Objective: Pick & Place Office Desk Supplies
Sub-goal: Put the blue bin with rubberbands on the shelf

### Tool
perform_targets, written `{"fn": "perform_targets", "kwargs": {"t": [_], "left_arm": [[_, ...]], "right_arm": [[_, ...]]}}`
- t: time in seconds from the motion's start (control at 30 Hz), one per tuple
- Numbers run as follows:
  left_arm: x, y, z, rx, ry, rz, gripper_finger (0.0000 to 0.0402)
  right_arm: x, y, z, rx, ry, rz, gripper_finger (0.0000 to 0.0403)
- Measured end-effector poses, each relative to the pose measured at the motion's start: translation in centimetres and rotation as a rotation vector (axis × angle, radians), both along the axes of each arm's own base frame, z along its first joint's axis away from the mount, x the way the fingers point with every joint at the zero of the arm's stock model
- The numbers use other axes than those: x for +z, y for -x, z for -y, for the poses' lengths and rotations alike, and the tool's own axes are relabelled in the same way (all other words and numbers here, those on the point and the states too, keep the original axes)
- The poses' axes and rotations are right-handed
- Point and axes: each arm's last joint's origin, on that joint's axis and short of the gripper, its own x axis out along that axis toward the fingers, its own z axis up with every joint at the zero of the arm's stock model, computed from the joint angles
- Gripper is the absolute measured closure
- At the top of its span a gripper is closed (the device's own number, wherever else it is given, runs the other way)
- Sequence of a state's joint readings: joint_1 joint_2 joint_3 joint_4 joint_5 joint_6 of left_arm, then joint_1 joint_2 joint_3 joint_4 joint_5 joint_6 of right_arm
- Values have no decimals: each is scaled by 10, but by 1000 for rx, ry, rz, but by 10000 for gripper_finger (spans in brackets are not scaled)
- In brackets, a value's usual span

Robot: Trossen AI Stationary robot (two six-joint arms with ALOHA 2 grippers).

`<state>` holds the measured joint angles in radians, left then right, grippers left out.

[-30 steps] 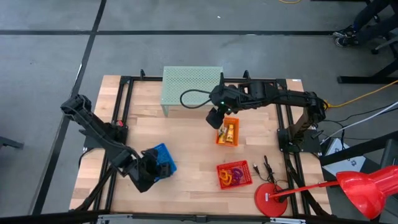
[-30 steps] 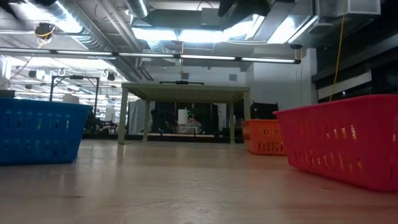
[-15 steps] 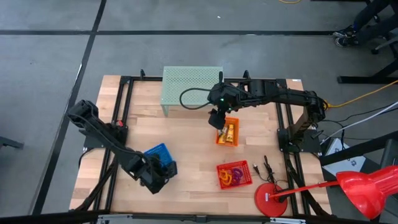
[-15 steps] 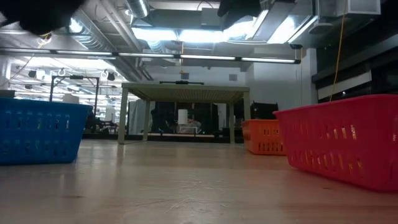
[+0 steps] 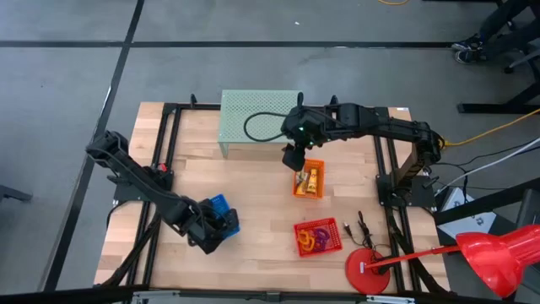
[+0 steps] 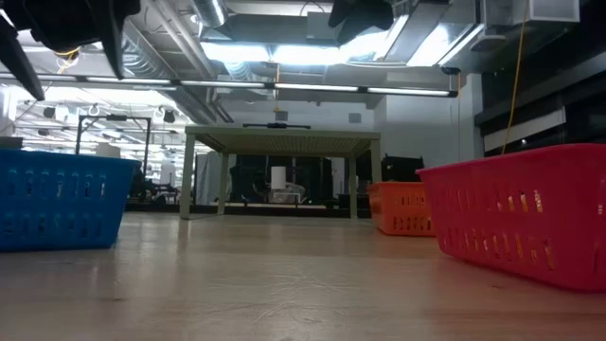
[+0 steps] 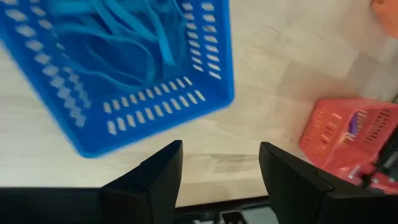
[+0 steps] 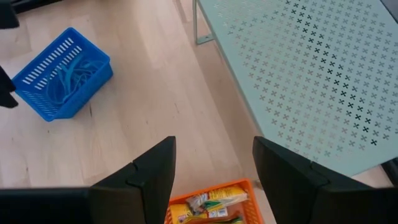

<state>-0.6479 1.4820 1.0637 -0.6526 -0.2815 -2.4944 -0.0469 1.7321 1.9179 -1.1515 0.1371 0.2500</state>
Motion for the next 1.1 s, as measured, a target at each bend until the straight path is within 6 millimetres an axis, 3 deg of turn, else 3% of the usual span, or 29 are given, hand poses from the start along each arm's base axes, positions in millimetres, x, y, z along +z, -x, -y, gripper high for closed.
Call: {"fn": "perform_targets", "kwargs": {"t": [0.13,0.27,0.43,0.57,0.8,1.1], "left_arm": [[11,13,-9,-23,-26,-34,194],[28,40,-24,-18,-78,-85,194],[48,68,-33,-10,-173,9,194],[42,77,-35,-35,-98,-182,194],[28,69,-33,-8,-62,-333,194],[3,39,-28,58,-53,-386,194]], "right_arm": [[0,0,5,-15,-1,0,186],[0,0,9,-38,-8,6,186],[0,1,13,-66,-18,8,186],[0,1,13,-78,-27,11,186],[0,0,15,-82,-27,17,186],[0,1,21,-81,-22,13,186]]}}
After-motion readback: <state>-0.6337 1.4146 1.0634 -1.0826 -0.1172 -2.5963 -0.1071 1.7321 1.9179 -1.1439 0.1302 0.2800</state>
